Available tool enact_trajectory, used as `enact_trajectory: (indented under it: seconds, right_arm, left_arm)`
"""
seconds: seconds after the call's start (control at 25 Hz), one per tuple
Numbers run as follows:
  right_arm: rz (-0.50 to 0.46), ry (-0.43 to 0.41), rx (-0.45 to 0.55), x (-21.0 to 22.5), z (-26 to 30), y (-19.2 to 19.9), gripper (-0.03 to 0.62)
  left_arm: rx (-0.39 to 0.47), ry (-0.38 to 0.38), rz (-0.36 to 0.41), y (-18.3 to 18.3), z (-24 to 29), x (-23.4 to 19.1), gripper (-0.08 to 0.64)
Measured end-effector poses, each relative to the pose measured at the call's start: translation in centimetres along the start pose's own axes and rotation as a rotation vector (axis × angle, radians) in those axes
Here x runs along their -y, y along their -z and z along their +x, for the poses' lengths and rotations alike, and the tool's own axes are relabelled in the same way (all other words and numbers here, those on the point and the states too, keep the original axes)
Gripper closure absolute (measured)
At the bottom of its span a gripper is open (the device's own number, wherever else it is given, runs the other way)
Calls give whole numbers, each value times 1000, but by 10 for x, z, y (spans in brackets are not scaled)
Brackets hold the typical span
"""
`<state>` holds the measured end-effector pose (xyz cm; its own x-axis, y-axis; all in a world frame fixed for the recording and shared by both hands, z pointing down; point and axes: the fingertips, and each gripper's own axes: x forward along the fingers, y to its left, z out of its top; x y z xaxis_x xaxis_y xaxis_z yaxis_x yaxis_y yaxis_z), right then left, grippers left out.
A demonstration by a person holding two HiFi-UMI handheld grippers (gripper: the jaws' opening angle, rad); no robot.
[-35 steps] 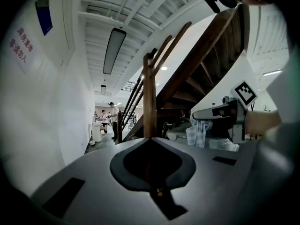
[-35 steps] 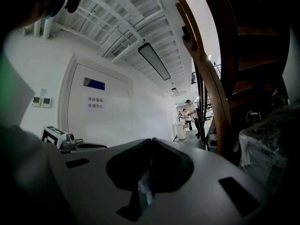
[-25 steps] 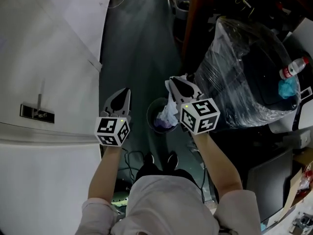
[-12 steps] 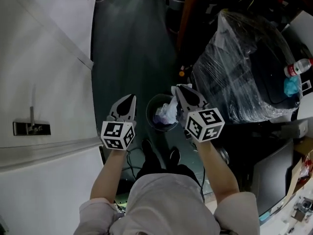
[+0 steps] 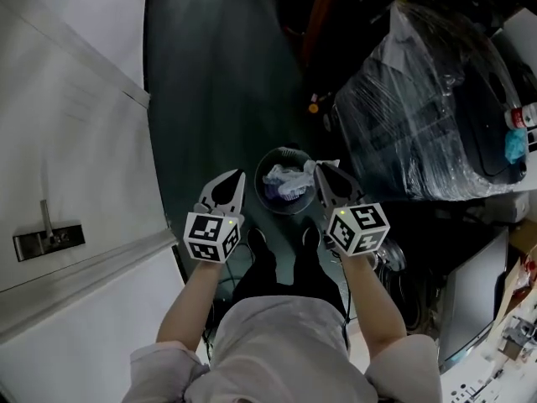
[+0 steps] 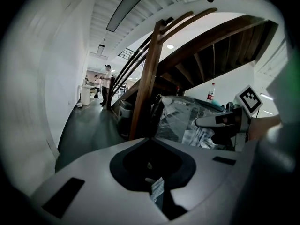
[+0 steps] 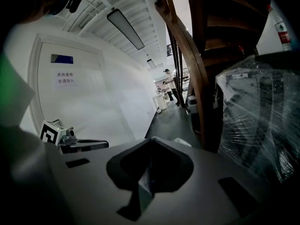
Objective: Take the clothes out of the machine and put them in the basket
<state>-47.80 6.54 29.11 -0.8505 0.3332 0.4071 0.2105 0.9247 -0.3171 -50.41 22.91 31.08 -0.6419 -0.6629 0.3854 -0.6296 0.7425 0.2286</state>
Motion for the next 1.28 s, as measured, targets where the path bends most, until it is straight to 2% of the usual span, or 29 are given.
enact_trajectory:
  seconds: [0.52, 0.84, 1.28]
  right_arm:
    - [29, -46, -190, 41, 48, 109, 577]
    - [46, -58, -296, 63, 66, 171, 577]
    - [65, -40, -396, 88, 93, 250, 577]
  left_arm:
    - [-164, -104, -100, 111, 46, -3, 540]
    - [-253, -118, -157, 174, 70, -5, 540]
    - [-363, -102, -196, 256, 91, -18, 540]
